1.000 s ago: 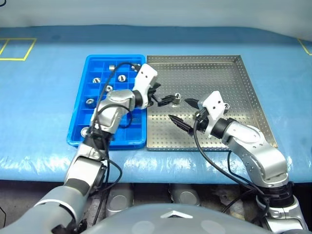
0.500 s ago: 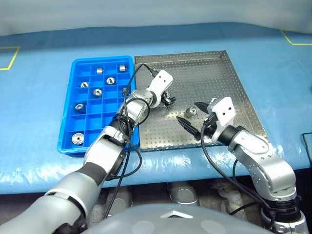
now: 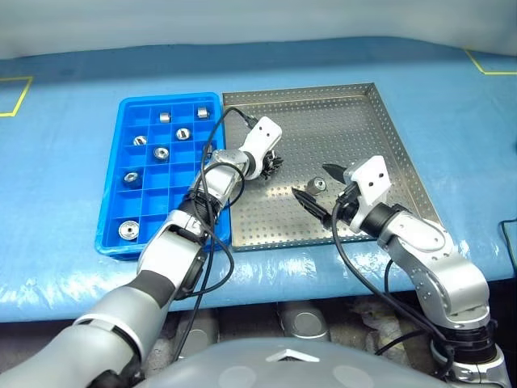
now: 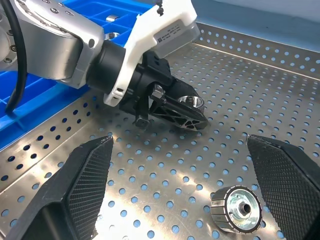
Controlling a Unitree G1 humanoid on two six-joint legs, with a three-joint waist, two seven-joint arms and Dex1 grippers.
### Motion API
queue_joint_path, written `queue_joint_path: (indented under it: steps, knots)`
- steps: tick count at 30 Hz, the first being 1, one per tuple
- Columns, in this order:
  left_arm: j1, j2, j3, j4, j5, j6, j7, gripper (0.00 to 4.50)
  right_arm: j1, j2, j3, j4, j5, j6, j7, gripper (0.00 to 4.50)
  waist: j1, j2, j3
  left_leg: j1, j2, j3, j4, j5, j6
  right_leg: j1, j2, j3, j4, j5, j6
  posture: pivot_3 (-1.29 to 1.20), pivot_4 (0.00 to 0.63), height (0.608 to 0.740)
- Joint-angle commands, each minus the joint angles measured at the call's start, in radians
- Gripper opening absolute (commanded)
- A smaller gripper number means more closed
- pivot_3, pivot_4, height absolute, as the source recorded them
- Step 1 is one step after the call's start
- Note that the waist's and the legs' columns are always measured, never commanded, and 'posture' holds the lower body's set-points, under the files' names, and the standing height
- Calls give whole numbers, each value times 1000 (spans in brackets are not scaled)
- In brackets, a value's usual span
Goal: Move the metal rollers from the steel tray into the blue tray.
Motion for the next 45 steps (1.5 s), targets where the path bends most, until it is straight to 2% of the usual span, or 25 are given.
queue_joint_path:
  steps: [1,5,8,12,17,23,30,33,38,42,45]
  knots:
    - [15,35,94,-278,-125,74,-72,1793,-17,0,2,-7,2,-18,11,4500,-1,0,0,0,0,0,0,0,0,0,0,0,0,0,0,-149,150,740]
    - [74,128,167,-540,-231,214,-113,1793,-33,-5,12,9,-1,-19,22,4500,-3,1,0,0,1,0,0,0,0,0,0,0,1,0,0,-131,150,740]
    - [176,299,176,-762,-217,324,-122,1793,-52,-6,18,20,5,-19,36,4500,-6,2,-1,2,2,1,-1,0,0,0,2,2,2,0,0,-102,150,740]
    - [336,515,200,-965,-154,417,-71,1793,-79,-11,36,43,8,-17,64,4500,3,1,0,5,3,1,-3,0,0,0,3,3,4,-1,-1,-40,150,740]
    - [521,629,260,-1142,-171,511,-52,1793,-139,-10,97,83,17,-15,130,4500,48,-1,1,5,2,2,-3,0,0,1,1,2,3,-1,-1,24,150,740]
    - [600,602,273,-1181,-194,555,-13,1793,-217,11,172,104,27,7,176,4500,106,-2,1,5,2,1,-3,0,0,1,0,0,3,-1,-2,55,150,740]
    - [602,567,246,-1113,-202,553,15,1793,-240,19,206,101,24,12,185,4500,111,-2,1,5,2,1,-4,0,0,0,0,0,3,-2,-3,39,150,740]
    - [596,572,225,-1097,-201,548,13,2826,-233,16,199,90,23,16,177,4500,109,-2,1,5,2,1,-4,0,0,0,0,0,3,-2,-4,25,150,740]
    - [580,568,263,-1117,-238,530,0,4480,-217,9,163,82,16,18,146,4500,107,-2,1,5,2,1,-5,0,0,0,0,0,3,-2,-4,10,150,740]
    - [546,500,298,-1134,-339,464,-46,4480,-202,10,126,107,-35,45,53,4500,109,-2,1,5,2,1,-4,0,0,0,0,0,3,-2,-4,-2,150,740]
    - [521,443,248,-1177,-422,425,-116,4480,-194,15,93,143,-83,138,-53,4500,108,-2,1,4,2,1,-4,0,-1,1,-1,-1,2,-2,-4,-32,150,740]
